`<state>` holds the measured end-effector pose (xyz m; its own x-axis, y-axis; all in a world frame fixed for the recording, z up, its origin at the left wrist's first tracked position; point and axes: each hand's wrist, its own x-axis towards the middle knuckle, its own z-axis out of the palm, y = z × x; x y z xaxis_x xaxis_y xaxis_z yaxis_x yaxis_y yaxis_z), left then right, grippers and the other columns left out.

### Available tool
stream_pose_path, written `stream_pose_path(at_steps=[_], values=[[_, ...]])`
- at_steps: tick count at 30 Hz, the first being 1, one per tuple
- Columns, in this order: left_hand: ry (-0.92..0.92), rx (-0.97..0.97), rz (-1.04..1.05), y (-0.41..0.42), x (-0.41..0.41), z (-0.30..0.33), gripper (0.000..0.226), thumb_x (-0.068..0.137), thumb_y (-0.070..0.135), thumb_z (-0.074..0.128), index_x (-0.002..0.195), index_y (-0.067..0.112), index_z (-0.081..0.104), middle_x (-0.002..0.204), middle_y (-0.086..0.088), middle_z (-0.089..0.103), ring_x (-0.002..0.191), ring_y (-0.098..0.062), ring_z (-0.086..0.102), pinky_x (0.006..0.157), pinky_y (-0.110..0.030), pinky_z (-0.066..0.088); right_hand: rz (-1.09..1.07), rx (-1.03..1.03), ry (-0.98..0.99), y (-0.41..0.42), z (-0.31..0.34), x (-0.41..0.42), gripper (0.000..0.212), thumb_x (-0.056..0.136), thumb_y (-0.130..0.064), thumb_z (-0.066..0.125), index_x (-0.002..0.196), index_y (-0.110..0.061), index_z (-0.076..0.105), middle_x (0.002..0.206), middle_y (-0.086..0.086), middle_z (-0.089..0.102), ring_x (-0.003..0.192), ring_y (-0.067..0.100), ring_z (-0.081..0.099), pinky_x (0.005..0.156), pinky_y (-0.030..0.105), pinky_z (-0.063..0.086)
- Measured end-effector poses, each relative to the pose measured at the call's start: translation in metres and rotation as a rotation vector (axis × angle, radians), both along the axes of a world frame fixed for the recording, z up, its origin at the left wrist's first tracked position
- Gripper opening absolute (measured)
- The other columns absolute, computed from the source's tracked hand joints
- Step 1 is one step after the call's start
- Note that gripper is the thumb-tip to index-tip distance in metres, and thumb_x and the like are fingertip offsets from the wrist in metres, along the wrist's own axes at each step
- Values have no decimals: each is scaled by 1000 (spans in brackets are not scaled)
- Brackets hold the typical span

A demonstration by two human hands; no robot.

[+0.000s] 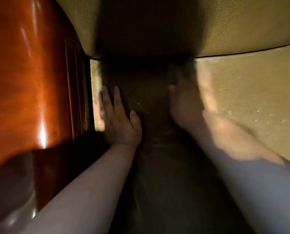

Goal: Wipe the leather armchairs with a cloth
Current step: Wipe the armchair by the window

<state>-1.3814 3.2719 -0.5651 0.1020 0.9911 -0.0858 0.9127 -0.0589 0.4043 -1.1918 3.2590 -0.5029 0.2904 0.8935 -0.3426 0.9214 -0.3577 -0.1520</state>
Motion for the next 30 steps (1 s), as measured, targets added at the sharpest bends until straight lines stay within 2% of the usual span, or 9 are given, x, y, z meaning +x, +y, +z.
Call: stream_pose_path(at_steps=[2,5,8,12,15,17,21,25,30], values=[[-68,-19,9,0,-1,2,79,94,42,34,168,17,23,178,-9,7,164,-26,-1,130,-41,3,339,60,114,12,-7,-45,63,107,-38,31,166,-19,18,174,11,5,160,33,-1,129,48,2],[-94,-34,15,-1,-1,4,80,92,39,36,168,18,23,178,-7,7,164,-24,-1,125,-24,-12,423,63,161,11,-7,-41,58,108,-41,30,165,-27,23,175,4,1,161,23,-2,129,39,0],[-46,20,-9,-1,0,3,78,94,36,40,167,14,26,177,-12,11,163,-30,2,128,-29,-10,157,137,381,-14,4,14,46,110,-37,33,154,-28,41,171,9,21,159,29,17,123,37,20],[22,36,-11,-1,1,2,76,97,43,37,167,15,25,177,-13,11,163,-33,2,130,-43,3,-184,26,27,-40,11,31,60,108,-31,32,166,-20,18,173,16,3,160,34,-1,131,45,2],[-39,-26,-6,0,1,8,76,98,44,36,168,19,23,177,-11,8,163,-31,1,128,-39,-2,94,166,67,-33,9,-25,58,104,-25,42,161,-14,35,170,20,16,158,36,5,129,56,7],[-130,-69,9,2,2,17,73,100,39,42,168,21,24,177,-11,8,163,-30,5,129,-39,2,312,117,100,-29,6,-32,55,107,-32,40,161,-22,36,173,11,12,160,30,6,130,45,4],[-275,-204,77,3,12,34,69,105,23,55,168,25,25,174,-10,19,161,-26,16,130,-36,8,15,32,33,-22,6,63,57,110,-32,33,164,-14,26,171,17,15,159,35,12,128,46,12],[-247,-169,23,29,31,46,52,102,23,53,153,14,51,149,-15,55,134,-30,54,117,-52,42,-261,-60,-53,-12,7,106,63,109,-34,31,162,-3,21,167,32,13,156,45,8,128,49,8],[-71,-52,-252,44,92,39,62,95,29,52,153,7,50,158,-16,46,150,-32,36,128,-46,23,114,27,72,-2,1,32,63,109,-42,30,166,-16,17,170,26,9,157,44,6,128,53,3]])
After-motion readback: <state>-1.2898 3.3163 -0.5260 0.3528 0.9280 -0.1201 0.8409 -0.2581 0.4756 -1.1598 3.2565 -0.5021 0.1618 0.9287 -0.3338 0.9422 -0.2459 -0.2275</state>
